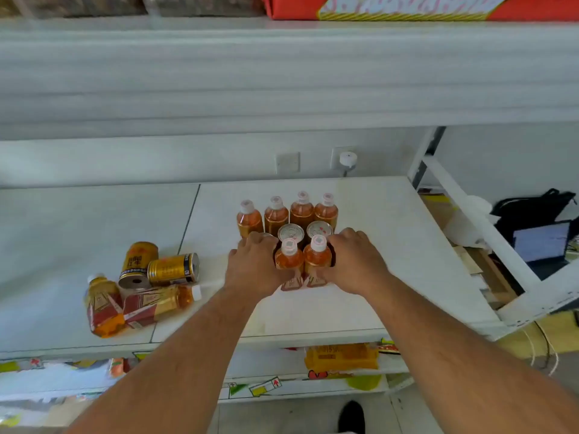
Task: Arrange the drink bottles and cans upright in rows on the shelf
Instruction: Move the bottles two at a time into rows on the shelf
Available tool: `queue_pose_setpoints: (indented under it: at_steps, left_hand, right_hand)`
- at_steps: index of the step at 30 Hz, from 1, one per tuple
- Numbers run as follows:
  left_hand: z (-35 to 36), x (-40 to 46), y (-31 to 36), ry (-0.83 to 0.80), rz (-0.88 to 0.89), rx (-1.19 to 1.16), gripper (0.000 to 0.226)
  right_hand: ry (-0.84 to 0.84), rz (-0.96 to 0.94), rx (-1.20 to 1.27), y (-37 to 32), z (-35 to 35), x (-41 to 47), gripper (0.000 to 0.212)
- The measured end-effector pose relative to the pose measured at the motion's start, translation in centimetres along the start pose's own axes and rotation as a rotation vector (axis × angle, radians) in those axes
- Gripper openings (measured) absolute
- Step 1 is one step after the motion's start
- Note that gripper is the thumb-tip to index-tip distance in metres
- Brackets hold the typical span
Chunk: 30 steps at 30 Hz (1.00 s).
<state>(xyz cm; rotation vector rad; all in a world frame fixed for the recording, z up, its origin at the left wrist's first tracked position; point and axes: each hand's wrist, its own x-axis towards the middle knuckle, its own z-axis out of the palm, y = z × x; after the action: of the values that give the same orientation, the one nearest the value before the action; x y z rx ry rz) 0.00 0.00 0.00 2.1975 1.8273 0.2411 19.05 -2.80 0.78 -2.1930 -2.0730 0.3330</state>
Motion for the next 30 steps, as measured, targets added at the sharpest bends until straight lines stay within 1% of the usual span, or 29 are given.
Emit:
queue_pose_setpoints:
  at_steps: [4, 8, 13, 16, 18, 20, 21, 22, 24, 26, 28, 30]
  left_hand:
    - [0.0, 0.7, 0.5, -0.042, -0.006, 0.028, 0.066]
    - [0.2, 1.1, 0.8, -0.076, 0.003, 0.044, 0.065]
    - [-0.1, 1.3, 0.7, -0.080, 0.023, 0.014, 0.058]
    - [-0.8, 1.1, 0.6, -0.065, 0.015, -0.062, 0.047]
    - [-1.5, 0.9, 0.6, -0.032, 0.039, -0.132, 0.038]
    - [-2.4, 0.6, 0.6, 0.009, 0.095, -0.231, 0.033]
    - [-2.8, 0.4, 0.6, 0.022, 0.119, -0.300, 0.031]
    - [-3.2, 0.1, 0.6, 0.019, 0.124, -0.377, 0.032]
    - [-3.8, -0.4, 0.6, -0.033, 0.106, -0.488, 0.039]
    - [-4.0, -1.0, 0.5, -0.085, 0.094, -0.512, 0.053]
    - [-4.0, -1.5, 0.3, -0.091, 0.103, -0.525, 0.062]
    - [-4.1, -2.2, 0.4, -0.090, 0.110, -0.550, 0.066]
  right_hand:
    - [-0.032, -0.001, 0.033, 0.0, 0.2, 1.2, 0.077]
    - [-0.037, -0.004, 0.047, -0.1, 0.4, 2.2, 0.085]
    - [-0.031, -0.022, 0.077, -0.1, 0.9, 2.8, 0.081]
    - [-0.017, -0.024, 0.097, -0.2, 0.8, 2.7, 0.075]
    - [-0.003, -0.046, 0.153, -0.1, 0.1, 2.5, 0.064]
    - [0.001, -0.059, 0.221, 0.1, -1.0, 2.1, 0.050]
    - [0.004, -0.060, 0.250, 0.1, -1.6, 1.8, 0.046]
    - [0.006, -0.052, 0.280, 0.1, -2.2, 1.4, 0.047]
    - [-0.005, -0.025, 0.349, -0.2, -3.3, 0.5, 0.060]
    - [-0.004, -0.004, 0.428, -0.5, -4.2, -0.5, 0.067]
    - [0.024, -0.011, 0.491, -0.5, -4.9, -1.7, 0.066]
    - [0.057, -0.022, 0.541, -0.4, -5.4, -2.8, 0.065]
